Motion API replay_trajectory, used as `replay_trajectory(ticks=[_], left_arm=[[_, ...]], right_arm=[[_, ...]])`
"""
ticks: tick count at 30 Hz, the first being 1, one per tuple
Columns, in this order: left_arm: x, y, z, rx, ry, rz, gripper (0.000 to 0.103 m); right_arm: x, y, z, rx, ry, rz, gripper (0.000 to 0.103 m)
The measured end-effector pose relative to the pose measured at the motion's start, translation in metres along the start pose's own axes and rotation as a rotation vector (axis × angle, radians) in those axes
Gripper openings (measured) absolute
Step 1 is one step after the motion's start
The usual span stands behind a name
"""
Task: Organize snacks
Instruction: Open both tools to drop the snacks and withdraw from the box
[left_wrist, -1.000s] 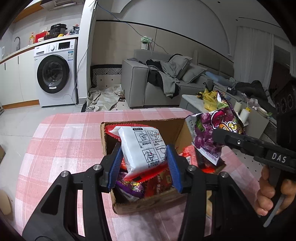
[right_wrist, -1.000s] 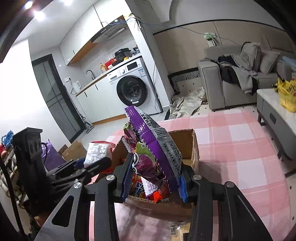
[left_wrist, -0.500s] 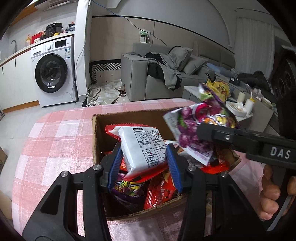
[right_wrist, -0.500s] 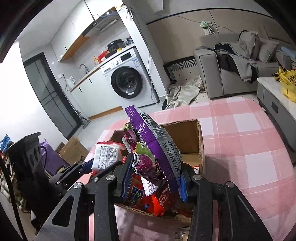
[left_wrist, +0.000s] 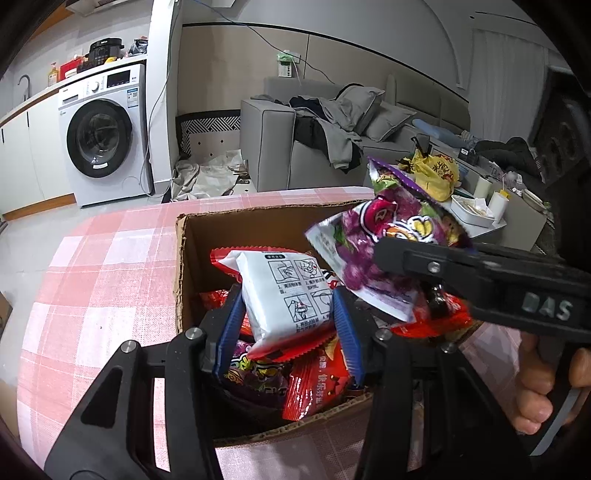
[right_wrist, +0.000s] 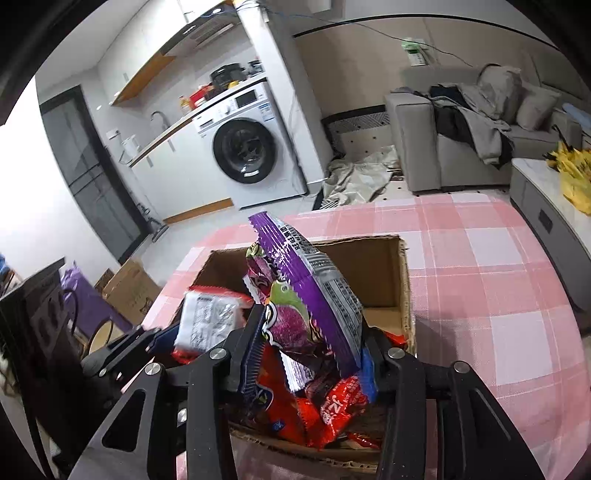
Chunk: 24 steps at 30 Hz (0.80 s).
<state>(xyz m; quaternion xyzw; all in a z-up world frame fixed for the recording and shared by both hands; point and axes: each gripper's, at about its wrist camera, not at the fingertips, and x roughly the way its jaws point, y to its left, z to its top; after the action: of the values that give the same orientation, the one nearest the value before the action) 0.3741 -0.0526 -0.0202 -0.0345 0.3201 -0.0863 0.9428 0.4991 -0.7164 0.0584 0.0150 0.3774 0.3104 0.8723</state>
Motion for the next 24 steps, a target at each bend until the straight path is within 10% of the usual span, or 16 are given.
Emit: replay_trajectory(ticks=[13,18,24], left_arm=[[-0.003,0.011,-0.002,-0.033,0.006,-0.019,0.050],[-0.015,0.010,-0.003,-0.038,0.001,-0.049,0.087],[-0.048,0.004,-0.012,-0.009,-0.017,-0.012,0.102]], right_arm=[[-0.036,-0.017,-0.002,-0.031,-0.058,-0.067,0.072],[-0.051,-0.026,-0.009,-0.029,-0.065,-0.081,0.098],[-0.074,-0.036,-0.026,-0.018,-0.070,-0.068,0.102]])
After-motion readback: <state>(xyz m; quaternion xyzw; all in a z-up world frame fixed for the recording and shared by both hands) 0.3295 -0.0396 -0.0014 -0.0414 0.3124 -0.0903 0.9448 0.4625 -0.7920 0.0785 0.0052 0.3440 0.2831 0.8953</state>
